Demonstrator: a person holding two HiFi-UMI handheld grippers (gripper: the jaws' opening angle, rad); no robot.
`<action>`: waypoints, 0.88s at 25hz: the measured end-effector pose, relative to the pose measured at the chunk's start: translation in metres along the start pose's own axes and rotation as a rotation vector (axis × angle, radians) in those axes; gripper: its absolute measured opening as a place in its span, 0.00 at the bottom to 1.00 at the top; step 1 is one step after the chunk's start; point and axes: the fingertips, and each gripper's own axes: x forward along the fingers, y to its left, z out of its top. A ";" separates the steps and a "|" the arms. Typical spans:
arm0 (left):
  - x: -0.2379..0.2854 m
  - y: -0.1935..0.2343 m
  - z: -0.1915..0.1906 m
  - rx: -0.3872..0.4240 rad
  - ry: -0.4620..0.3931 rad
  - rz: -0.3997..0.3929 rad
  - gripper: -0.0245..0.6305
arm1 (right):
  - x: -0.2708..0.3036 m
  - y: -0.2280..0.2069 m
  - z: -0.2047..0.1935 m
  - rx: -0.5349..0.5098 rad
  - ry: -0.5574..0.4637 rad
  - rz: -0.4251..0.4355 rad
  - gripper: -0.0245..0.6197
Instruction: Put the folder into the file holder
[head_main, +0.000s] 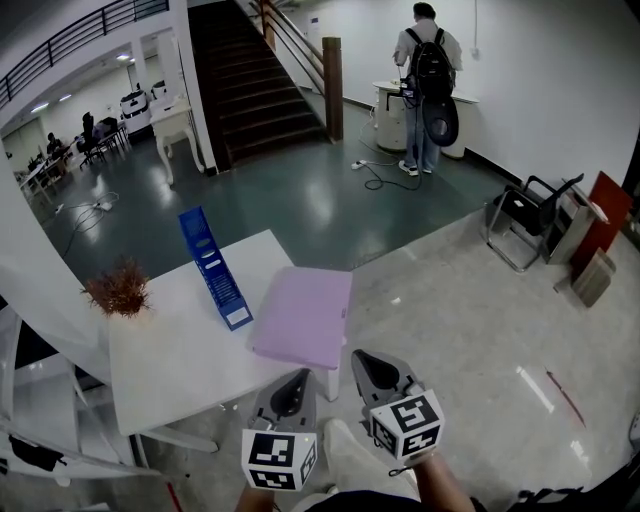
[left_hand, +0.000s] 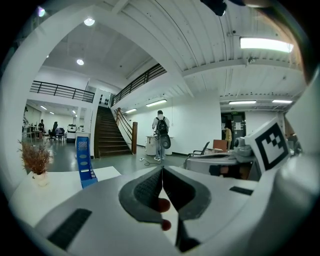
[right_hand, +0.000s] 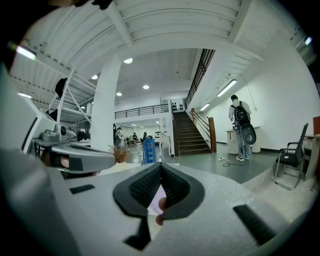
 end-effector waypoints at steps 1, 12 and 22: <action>0.005 0.003 0.001 0.000 0.001 0.001 0.04 | 0.005 -0.003 0.000 0.004 0.000 0.001 0.04; 0.056 0.028 -0.004 -0.002 0.030 -0.003 0.04 | 0.054 -0.038 -0.010 0.012 0.019 -0.021 0.04; 0.100 0.053 -0.010 -0.005 0.059 -0.016 0.05 | 0.101 -0.063 -0.020 0.025 0.060 -0.032 0.04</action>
